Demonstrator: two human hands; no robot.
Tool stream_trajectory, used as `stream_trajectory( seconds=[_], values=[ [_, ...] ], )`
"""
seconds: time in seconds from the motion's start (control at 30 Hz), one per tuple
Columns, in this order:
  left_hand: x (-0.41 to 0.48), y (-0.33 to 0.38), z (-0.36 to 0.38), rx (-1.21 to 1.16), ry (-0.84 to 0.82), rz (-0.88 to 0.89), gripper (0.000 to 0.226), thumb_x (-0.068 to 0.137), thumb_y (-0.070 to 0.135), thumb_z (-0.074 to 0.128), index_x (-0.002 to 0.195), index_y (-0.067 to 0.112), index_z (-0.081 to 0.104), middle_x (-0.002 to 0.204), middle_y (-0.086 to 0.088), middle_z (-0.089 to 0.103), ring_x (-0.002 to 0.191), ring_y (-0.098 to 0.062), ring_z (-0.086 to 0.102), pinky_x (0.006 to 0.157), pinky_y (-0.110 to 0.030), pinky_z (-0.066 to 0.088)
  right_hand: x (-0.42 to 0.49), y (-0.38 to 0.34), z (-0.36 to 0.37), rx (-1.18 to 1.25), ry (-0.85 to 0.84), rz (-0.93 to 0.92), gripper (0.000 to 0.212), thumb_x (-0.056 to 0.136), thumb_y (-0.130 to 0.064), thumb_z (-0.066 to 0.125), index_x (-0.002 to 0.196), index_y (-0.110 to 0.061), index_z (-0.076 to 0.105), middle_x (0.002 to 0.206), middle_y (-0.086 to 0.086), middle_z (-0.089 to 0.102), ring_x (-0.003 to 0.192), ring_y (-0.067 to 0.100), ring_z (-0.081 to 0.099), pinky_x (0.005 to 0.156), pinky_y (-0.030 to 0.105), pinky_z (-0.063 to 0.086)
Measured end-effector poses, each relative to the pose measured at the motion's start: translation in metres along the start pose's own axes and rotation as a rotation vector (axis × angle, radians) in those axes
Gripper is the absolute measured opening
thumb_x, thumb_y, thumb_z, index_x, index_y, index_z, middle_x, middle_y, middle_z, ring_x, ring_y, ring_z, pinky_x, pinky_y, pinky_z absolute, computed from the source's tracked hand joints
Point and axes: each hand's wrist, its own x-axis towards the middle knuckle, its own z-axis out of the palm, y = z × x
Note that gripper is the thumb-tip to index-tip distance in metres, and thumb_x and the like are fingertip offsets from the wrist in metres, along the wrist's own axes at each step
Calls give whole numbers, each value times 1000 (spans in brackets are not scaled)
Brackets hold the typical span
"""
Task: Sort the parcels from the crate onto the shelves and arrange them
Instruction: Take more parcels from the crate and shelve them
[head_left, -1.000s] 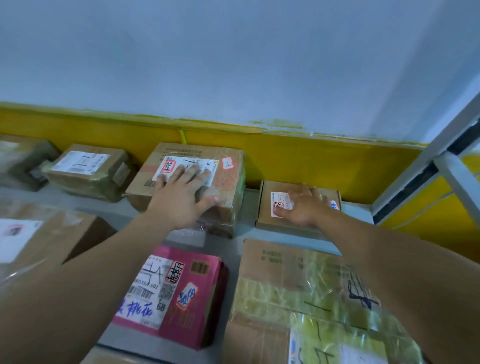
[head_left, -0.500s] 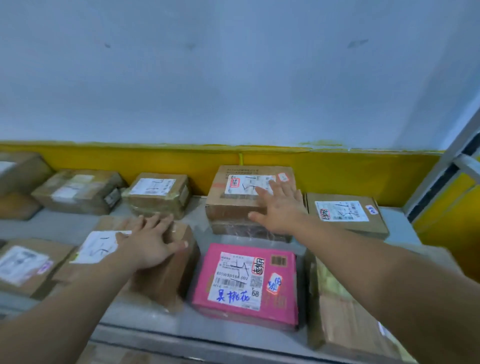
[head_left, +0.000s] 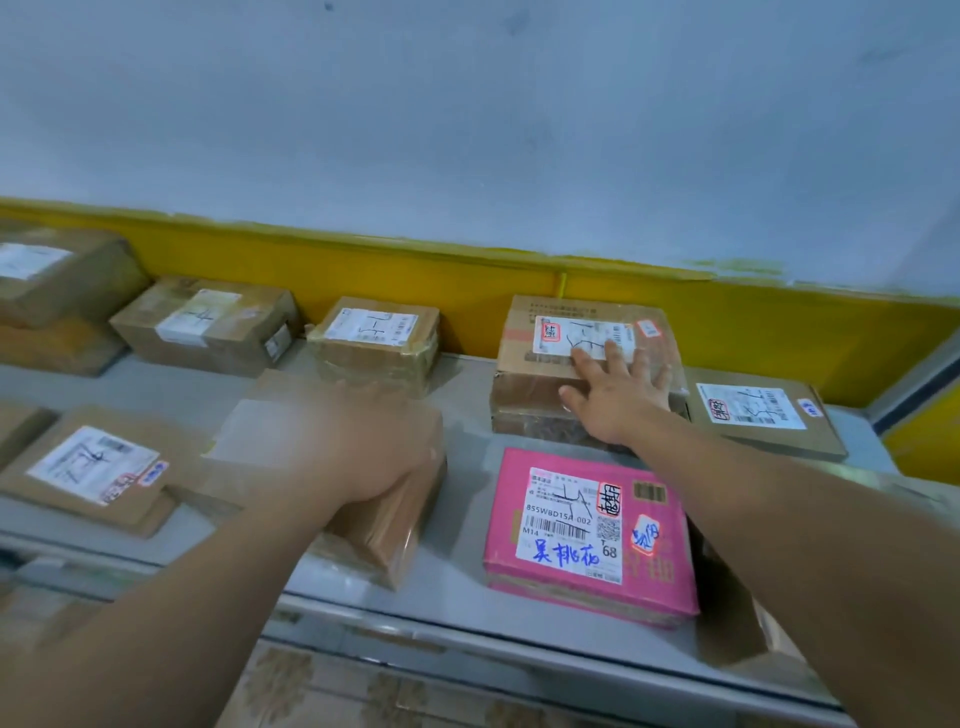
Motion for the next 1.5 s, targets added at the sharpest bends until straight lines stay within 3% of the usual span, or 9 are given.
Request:
stream_trajectory(
  seconds=[0.23,0.4,0.57,0.8,0.9,1.07,1.13,1.37,1.5],
  values=[
    [-1,-3,1,6,-12,-60,86,80,81,34,152,43,7,163,8,-1,149,-27,-8,110,-71,5,-7,-2,-1,-39,-2,-61,79,94,-73,25,156,-39,-10,165,6,-16,151,37,-13,118,63,-6],
    [-8,-12,-1,40,-20,0,88,79,84,30,152,44,2,163,8,-6,149,-27,-4,113,-66,10,-63,-16,30,-6,74,-225,76,96,-68,31,158,-36,3,167,3,-10,152,27,-17,120,58,-9],
    [-6,-31,-6,22,-42,-58,92,75,88,31,151,45,2,162,12,-9,149,-28,-8,110,-71,5,-96,-18,56,8,-99,-109,81,90,-79,21,157,-38,0,167,5,-4,152,33,-9,118,61,-8],
    [-14,-28,-5,54,-71,12,92,78,85,34,153,40,2,163,8,-7,149,-31,-5,112,-65,9,-111,-28,68,15,-86,-84,81,90,-79,18,157,-39,-4,167,2,1,153,32,-7,119,59,-8],
    [-14,-52,-13,-64,-44,60,84,82,78,38,153,39,14,164,3,5,149,-27,5,115,-59,17,-112,-29,66,9,-89,-73,81,90,-79,18,157,-38,-4,167,2,0,153,31,-7,119,59,-7],
    [-27,-105,-12,7,-46,-163,90,78,86,29,153,41,6,164,-1,-4,148,-39,-8,117,-57,4,-120,-43,67,28,-77,-61,81,91,-78,20,158,-38,-1,167,4,-5,153,31,-10,118,60,-7],
    [-35,-111,-4,-26,-82,-184,90,78,86,25,153,41,2,164,-2,-6,147,-41,-6,117,-55,5,-124,-48,70,40,-93,-67,80,91,-77,20,158,-38,-1,167,5,-8,152,32,-13,119,60,-7],
    [-56,-132,-12,-356,-3,-239,80,89,58,54,155,30,16,163,-7,1,146,-33,18,116,-44,22,-122,-57,58,59,-58,-137,80,93,-74,24,159,-32,6,167,6,-2,153,29,-8,122,54,-3],
    [-69,-135,-7,-279,-33,-249,77,90,65,46,154,34,17,162,-8,8,143,-36,24,112,-45,25,-128,-102,44,159,0,-286,77,97,-67,30,158,-30,5,167,7,1,153,26,-5,123,46,-3]
  ],
)
